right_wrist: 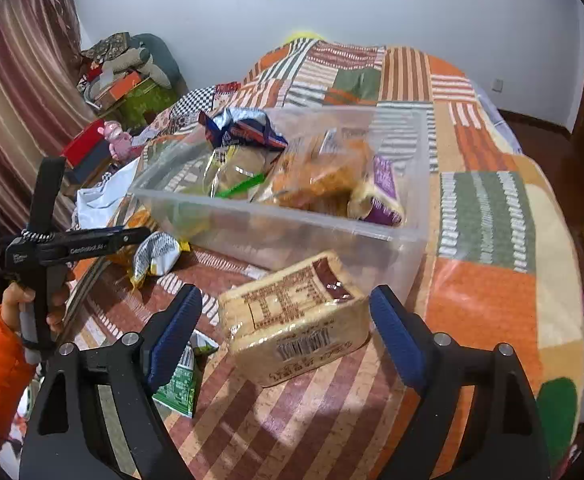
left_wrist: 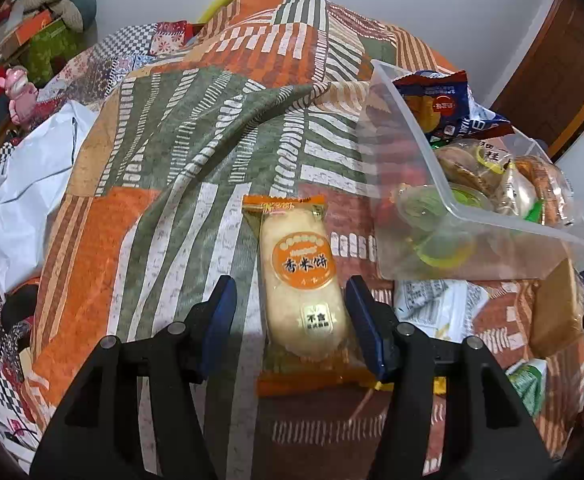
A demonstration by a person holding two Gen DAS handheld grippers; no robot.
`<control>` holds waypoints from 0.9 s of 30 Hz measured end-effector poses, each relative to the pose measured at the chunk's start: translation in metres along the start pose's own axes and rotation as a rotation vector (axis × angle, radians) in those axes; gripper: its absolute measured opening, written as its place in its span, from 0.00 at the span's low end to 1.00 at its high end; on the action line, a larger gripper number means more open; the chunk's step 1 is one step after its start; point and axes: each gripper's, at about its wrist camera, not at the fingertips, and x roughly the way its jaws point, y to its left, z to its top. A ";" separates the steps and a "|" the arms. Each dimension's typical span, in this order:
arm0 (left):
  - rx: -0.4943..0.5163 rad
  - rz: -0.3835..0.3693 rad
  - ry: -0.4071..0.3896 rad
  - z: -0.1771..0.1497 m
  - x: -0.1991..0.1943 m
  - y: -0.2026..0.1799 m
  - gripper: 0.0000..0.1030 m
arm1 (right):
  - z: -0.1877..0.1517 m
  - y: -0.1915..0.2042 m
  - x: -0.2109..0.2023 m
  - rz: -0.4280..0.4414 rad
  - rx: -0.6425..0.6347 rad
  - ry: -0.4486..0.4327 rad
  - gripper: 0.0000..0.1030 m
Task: Organize snacks
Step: 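Grasp the rice cake pack with left tool while right tool grasps the square bread pack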
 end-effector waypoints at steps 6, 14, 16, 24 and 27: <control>0.042 0.039 -0.026 0.002 0.008 -0.009 0.55 | -0.003 -0.005 0.011 0.011 0.027 0.036 0.86; 0.099 0.018 -0.037 0.000 0.008 -0.013 0.34 | -0.008 -0.008 0.017 0.014 0.060 0.051 0.86; 0.103 0.017 -0.041 -0.003 0.005 -0.013 0.34 | -0.009 -0.007 0.016 0.012 0.053 0.044 0.84; 0.107 0.030 -0.077 -0.012 -0.017 -0.013 0.34 | -0.010 -0.006 0.011 0.009 0.058 0.024 0.82; 0.108 0.027 -0.097 -0.013 -0.030 -0.014 0.34 | -0.008 -0.006 0.006 0.007 0.057 0.009 0.82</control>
